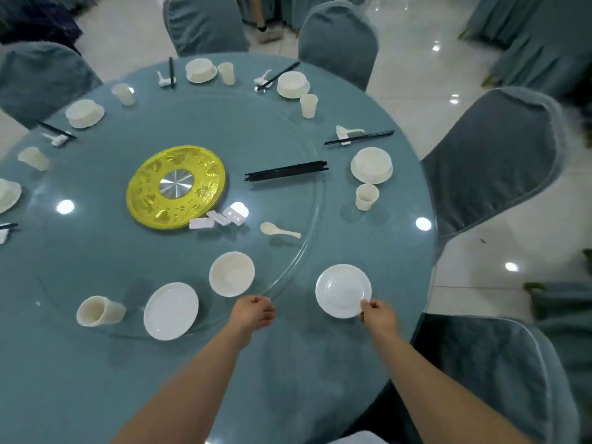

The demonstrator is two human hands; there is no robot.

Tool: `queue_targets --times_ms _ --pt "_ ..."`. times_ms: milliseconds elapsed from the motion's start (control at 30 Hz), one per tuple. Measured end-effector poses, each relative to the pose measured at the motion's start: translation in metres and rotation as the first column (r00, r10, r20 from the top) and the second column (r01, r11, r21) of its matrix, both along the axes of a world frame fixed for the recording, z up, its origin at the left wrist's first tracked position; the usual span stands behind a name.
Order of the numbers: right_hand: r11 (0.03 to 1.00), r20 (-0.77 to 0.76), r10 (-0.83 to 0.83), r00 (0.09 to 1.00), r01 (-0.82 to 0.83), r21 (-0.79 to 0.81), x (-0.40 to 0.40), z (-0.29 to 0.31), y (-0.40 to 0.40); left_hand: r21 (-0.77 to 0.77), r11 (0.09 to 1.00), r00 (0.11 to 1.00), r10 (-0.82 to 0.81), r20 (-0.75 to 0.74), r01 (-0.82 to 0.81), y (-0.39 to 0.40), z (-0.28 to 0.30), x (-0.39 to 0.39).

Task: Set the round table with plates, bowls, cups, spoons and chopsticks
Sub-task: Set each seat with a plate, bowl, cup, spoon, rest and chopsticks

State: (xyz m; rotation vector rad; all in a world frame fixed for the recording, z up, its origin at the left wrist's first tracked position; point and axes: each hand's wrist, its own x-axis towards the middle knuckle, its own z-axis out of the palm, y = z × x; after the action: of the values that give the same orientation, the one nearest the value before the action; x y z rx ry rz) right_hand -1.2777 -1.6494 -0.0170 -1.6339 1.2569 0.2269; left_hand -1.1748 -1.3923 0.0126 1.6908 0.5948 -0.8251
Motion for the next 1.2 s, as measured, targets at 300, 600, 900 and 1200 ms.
queue_targets --times_ms 300,600,900,1200 --pt "0.999 -0.189 0.043 0.981 -0.038 0.026 -0.013 -0.016 -0.016 0.061 0.996 0.996 0.063 -0.055 -0.06 0.008 -0.013 0.005" --pt "0.987 -0.363 0.113 0.925 -0.147 -0.067 0.002 -0.005 -0.01 0.04 0.977 0.969 0.215 -0.118 -0.211 0.035 -0.006 0.018" --pt "0.958 -0.182 0.208 0.961 -0.238 -0.16 0.066 0.015 0.045 0.084 0.919 0.919 0.39 -0.056 -0.384 0.067 0.003 0.027" --pt "0.887 0.071 0.452 0.889 -0.456 0.076 0.138 0.034 0.149 0.406 0.893 0.925 0.031 0.378 -0.195 0.08 0.003 0.047"
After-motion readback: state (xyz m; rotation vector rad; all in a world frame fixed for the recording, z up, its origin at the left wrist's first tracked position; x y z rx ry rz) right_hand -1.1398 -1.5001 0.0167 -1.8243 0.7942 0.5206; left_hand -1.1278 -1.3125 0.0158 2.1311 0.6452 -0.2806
